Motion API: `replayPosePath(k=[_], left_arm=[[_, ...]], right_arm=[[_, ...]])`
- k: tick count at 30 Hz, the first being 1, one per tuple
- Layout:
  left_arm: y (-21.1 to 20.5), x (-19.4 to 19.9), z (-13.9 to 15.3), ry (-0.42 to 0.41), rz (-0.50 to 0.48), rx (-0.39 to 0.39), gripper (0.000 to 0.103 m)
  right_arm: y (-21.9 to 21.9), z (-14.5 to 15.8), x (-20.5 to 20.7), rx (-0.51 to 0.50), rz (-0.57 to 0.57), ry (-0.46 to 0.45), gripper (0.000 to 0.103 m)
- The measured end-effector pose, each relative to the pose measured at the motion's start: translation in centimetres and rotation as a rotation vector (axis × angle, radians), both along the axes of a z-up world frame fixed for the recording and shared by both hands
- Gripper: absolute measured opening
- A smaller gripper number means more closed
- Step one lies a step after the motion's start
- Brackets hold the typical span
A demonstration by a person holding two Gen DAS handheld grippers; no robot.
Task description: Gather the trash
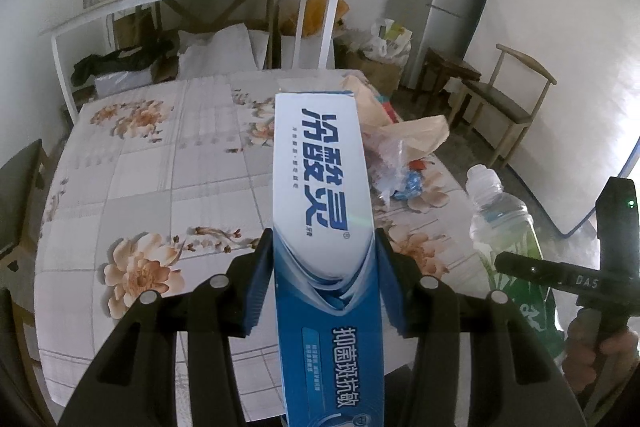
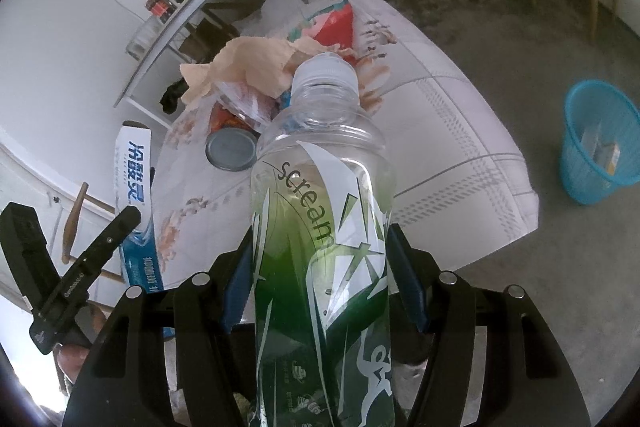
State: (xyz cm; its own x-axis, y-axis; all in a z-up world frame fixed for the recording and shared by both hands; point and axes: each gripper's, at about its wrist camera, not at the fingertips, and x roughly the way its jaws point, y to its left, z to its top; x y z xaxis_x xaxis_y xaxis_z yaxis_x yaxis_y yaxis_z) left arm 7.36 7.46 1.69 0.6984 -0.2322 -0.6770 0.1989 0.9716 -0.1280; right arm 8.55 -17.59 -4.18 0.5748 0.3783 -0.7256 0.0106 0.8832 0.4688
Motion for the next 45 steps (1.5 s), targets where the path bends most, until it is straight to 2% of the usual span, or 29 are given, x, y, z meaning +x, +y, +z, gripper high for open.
replayPosePath(k=[14,27,39,45], left_arm=[[-1.3,-0.9,1.8,-0.046,-0.026,0.001,0.047],[-4.1,-1.3,3.6,-0.078,-0.114,-0.053,0.047],[-9.8,-0.9,5.2,-0.099,-0.256,-0.079,0.047],[-13.3,0.2,5.7,-0.078,-0.334,-0.107,0.047]], right_arm=[[-0.6,0.5,-0.4,0.015,0.001,-0.014,0.059],[-2.3,1.1,-1.1,0.036,-0.019,-0.046,0.059],[-6.1,1.7,-2.4,0.069,-0.111,-0.085,0.059],[-9.8,1.9,-3.7,0.093,-0.226,-0.109,0.059]])
